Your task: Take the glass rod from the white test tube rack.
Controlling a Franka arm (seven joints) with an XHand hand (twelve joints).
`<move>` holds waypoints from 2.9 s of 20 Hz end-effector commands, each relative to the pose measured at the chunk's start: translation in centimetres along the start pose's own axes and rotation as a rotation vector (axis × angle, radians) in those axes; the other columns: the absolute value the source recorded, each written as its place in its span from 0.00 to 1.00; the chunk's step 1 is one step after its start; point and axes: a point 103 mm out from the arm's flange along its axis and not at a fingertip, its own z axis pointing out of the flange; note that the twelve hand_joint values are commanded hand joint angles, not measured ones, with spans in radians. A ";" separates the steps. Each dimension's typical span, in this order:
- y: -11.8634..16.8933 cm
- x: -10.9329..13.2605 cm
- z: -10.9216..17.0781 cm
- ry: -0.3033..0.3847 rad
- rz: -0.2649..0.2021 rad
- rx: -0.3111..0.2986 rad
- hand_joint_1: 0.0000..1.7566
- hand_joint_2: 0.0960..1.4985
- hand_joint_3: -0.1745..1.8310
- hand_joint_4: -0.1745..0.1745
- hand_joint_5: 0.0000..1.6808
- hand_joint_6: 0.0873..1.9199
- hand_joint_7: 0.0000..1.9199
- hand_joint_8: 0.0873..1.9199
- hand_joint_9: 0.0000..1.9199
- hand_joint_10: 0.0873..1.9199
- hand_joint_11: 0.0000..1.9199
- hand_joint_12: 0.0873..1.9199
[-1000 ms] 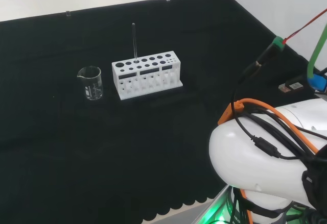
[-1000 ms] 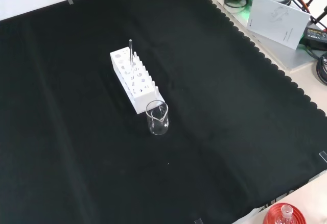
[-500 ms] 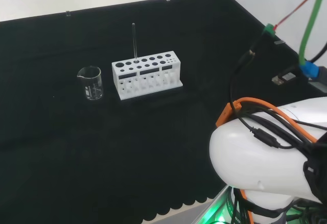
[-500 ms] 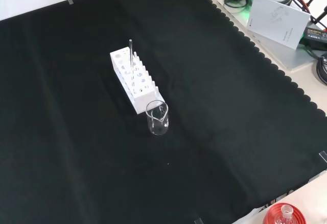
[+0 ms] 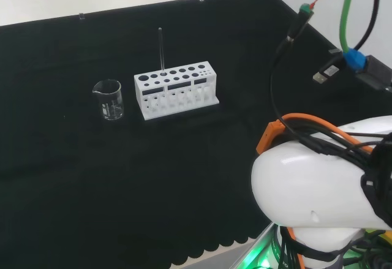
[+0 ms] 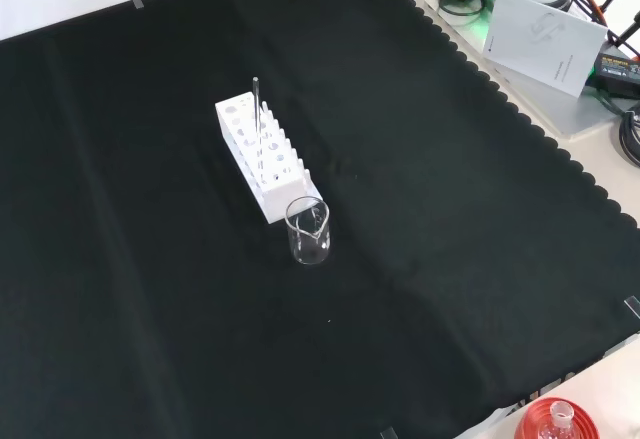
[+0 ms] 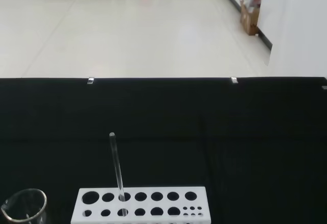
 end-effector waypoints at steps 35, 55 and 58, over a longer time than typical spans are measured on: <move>11.7 1.3 10.9 0.089 -0.161 0.099 0.58 0.65 0.00 0.05 0.47 0.36 0.48 0.33 0.51 0.30 0.45 0.60; 15.3 2.9 14.9 0.092 -0.147 0.136 0.61 0.63 0.00 0.06 0.48 0.37 0.49 0.32 0.52 0.30 0.46 0.59; 15.7 3.0 15.4 0.086 -0.137 0.143 0.61 0.63 0.00 0.07 0.48 0.37 0.49 0.32 0.52 0.30 0.46 0.59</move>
